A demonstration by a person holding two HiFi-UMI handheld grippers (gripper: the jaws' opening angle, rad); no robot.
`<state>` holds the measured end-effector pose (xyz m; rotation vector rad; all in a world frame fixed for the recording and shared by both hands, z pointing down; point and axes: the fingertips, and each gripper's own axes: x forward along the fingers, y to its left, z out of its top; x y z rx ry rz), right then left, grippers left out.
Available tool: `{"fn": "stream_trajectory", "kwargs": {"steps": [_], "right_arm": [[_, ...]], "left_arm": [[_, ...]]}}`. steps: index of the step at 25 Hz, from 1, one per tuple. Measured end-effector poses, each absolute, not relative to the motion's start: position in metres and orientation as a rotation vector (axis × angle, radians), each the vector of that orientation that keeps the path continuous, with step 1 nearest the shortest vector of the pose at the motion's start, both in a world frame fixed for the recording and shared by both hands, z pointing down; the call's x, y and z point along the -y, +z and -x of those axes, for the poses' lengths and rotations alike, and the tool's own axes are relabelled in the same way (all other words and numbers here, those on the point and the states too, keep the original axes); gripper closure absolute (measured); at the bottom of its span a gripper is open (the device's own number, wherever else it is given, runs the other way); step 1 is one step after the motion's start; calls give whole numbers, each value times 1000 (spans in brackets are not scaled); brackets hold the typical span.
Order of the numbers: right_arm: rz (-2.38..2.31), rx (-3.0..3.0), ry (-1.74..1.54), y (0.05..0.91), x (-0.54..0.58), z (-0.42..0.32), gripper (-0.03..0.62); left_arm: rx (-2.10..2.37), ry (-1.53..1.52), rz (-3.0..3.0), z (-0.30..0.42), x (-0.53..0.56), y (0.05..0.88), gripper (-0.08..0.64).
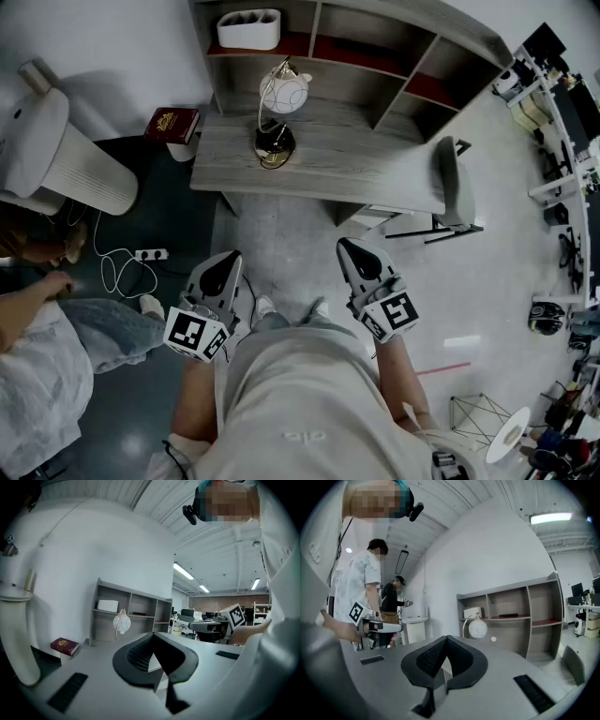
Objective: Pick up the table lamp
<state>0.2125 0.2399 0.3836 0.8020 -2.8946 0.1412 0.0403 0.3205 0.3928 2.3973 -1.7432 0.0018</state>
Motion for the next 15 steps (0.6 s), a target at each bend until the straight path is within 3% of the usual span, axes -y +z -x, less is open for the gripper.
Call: {"fn": "stream_trajectory", "kwargs": {"steps": [15], "right_arm": [[-856, 2894, 210, 385, -237, -146, 562]], "left_arm": [[1694, -22, -2412, 31, -323, 403, 546]]}}
